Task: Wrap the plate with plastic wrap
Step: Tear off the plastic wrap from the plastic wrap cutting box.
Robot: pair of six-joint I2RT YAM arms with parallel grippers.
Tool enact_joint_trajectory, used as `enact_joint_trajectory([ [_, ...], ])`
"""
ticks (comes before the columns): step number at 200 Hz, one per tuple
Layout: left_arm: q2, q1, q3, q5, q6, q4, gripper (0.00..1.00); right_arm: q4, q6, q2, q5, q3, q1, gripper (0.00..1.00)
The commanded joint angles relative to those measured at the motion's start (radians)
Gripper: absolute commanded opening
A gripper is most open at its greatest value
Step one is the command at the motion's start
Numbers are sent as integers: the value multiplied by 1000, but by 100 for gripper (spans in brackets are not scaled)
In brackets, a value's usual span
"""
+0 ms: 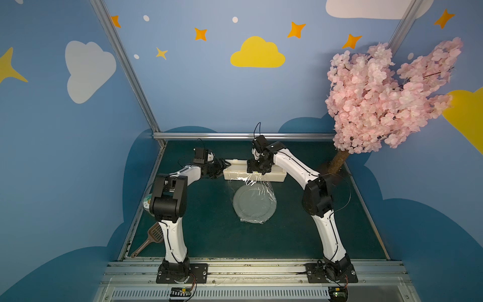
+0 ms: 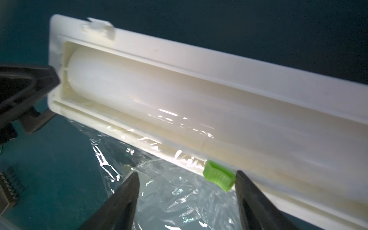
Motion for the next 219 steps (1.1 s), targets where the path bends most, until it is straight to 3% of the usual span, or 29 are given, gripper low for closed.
enact_joint_trajectory([
  [1, -10, -52, -14, 86, -19, 39, 68, 6, 27, 42, -143, 30, 45, 75],
  [71, -16, -54, -38, 80, -30, 61, 68, 118, 126, 124, -295, 117, 80, 75],
  [118, -46, -48, -20, 25, 56, -40, 69, 53, 71, 55, -250, 99, 57, 75],
  [173, -153, -70, 35, -205, 209, -258, 69, 44, -7, -213, -175, -183, -68, 75],
  [197, -190, -142, 92, -383, 275, -367, 70, 70, -15, -292, -126, -330, -187, 75],
  [219, -172, -231, 170, -479, 317, -442, 71, 69, -11, -300, -102, -398, -287, 75],
])
